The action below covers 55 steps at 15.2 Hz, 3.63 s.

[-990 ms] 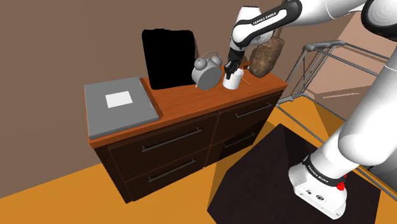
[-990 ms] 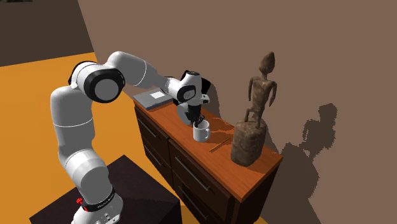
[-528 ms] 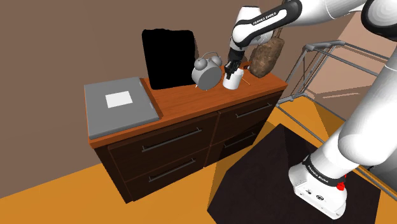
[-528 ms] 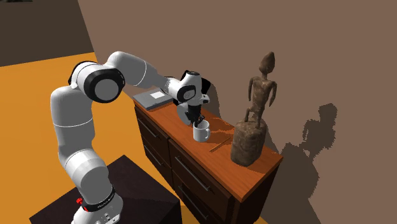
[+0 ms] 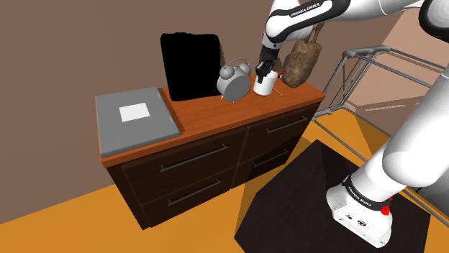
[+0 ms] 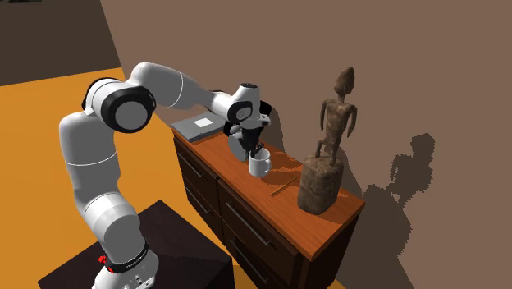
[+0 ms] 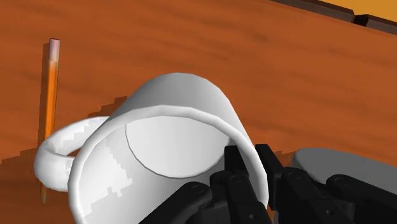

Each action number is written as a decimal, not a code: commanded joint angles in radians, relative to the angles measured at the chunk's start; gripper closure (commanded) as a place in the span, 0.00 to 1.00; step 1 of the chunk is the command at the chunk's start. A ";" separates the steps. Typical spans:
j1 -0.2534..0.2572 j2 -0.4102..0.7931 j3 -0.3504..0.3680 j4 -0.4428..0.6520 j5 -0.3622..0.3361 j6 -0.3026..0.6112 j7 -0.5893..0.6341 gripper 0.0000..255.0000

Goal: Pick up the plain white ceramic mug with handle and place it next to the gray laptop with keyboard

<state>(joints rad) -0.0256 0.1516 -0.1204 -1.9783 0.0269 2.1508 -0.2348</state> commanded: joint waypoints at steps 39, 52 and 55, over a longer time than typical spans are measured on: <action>0.171 0.100 0.124 0.493 -0.030 -0.392 0.308 1.00; 0.272 0.281 0.169 0.693 -0.053 -0.412 0.453 1.00; 0.271 0.278 0.169 0.648 -0.053 -0.370 0.454 1.00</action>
<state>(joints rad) 0.2459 0.4284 0.0482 -1.3173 -0.0259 1.7659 0.2185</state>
